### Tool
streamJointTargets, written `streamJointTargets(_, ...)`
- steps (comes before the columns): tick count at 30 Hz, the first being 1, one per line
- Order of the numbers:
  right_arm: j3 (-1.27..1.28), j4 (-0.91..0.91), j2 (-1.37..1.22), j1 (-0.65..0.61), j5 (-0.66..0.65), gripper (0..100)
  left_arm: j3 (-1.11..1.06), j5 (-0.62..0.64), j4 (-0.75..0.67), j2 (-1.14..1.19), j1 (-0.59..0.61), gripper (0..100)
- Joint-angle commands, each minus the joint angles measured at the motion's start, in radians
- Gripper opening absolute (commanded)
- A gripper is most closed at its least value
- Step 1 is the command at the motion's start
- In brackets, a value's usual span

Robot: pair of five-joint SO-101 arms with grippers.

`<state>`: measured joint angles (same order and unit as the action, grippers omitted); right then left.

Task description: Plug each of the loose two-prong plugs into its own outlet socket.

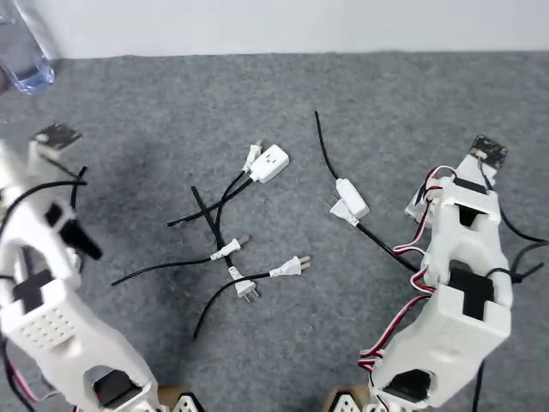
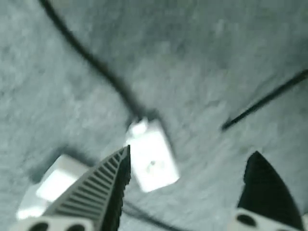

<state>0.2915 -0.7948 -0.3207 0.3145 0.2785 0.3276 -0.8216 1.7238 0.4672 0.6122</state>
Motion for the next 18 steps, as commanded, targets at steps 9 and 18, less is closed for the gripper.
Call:
streamJointTargets(9,-0.046,-0.002,0.007,-0.01,-0.009,42.4,-0.091,0.307,0.028,-0.071,-0.341,1)
streamJointTargets(18,-0.049,-0.01,0.01,-0.005,-0.009,42.4,-0.085,0.493,0.032,-0.618,-0.479,12)
